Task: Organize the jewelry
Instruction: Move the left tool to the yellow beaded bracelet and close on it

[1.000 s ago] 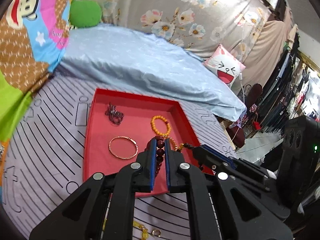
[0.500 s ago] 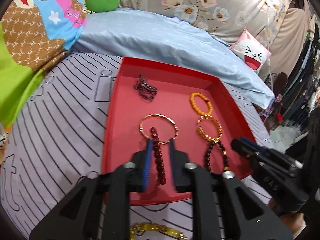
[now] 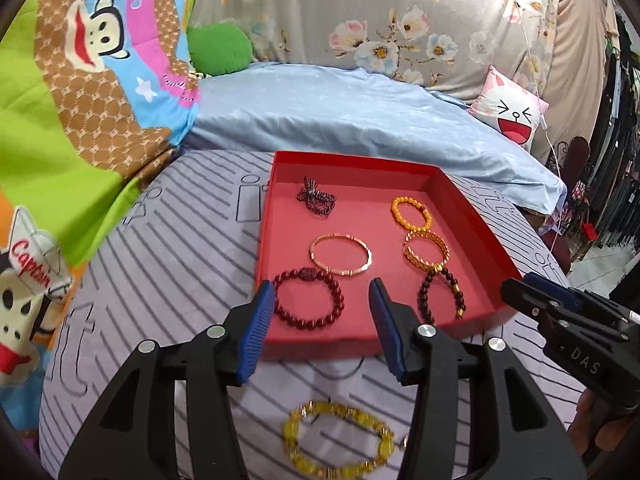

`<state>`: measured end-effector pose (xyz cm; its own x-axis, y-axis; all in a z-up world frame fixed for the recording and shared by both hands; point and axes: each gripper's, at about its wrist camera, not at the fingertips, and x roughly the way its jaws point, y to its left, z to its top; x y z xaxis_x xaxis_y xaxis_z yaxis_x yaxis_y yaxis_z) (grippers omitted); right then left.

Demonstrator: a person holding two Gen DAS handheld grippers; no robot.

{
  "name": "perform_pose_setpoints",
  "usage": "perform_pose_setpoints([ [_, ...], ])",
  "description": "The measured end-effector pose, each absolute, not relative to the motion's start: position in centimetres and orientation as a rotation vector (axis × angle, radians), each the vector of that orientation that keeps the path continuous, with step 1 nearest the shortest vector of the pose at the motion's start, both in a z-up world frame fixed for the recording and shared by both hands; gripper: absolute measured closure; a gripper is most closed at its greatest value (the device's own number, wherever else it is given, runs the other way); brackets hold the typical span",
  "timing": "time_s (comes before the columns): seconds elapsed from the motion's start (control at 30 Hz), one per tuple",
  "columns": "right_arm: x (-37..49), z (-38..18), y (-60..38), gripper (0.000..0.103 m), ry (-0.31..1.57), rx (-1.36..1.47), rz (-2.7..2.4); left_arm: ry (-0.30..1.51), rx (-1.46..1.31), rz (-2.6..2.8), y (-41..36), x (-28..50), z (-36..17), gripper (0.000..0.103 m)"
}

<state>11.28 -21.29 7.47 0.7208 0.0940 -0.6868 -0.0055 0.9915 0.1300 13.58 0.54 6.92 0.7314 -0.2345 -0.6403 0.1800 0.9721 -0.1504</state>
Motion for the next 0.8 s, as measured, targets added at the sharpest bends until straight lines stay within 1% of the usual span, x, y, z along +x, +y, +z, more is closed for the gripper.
perform_pose_setpoints([
  [0.27, 7.1, 6.7, -19.9, 0.068, 0.782, 0.076, 0.067, 0.743, -0.077, -0.171, 1.8, 10.5, 5.4, 0.055],
  [0.6, 2.3, 4.7, -19.8, 0.068, 0.838, 0.089, 0.067, 0.802, -0.068, -0.142, 2.2, 7.1, 2.9, 0.055],
  [0.8, 0.5, 3.6, -19.8, 0.068, 0.872, 0.108, 0.068, 0.849, -0.058, -0.137, 2.0, 7.0, 1.4, 0.055],
])
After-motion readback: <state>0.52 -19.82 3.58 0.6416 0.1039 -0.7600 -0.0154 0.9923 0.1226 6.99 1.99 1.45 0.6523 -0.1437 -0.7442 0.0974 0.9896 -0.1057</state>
